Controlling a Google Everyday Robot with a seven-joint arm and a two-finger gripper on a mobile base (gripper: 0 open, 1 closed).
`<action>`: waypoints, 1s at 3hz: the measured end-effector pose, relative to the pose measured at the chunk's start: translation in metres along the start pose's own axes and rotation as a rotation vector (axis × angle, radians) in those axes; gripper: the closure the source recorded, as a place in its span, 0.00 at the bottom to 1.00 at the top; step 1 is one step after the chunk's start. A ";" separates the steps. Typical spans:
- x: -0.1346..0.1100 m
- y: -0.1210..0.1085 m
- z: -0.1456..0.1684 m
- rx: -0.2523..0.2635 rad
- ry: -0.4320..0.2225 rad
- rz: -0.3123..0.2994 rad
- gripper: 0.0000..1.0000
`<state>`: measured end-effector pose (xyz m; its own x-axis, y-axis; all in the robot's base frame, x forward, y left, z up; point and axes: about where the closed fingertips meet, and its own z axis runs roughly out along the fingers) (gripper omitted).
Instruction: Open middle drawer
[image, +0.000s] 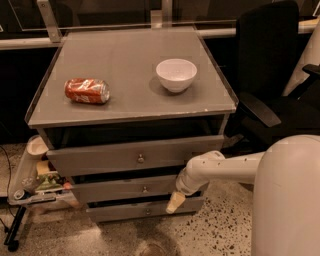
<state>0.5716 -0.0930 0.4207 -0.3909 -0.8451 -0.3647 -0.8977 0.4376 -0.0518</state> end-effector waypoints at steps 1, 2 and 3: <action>0.001 0.004 0.007 -0.021 0.002 -0.002 0.00; 0.005 0.036 0.003 -0.092 0.017 -0.024 0.00; 0.007 0.050 -0.003 -0.121 0.024 -0.035 0.00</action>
Offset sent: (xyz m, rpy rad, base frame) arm -0.0787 0.0248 -0.0036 0.0262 0.1618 0.1215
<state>0.5235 -0.0782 0.4184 -0.3624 -0.8670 -0.3420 -0.9283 0.3686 0.0493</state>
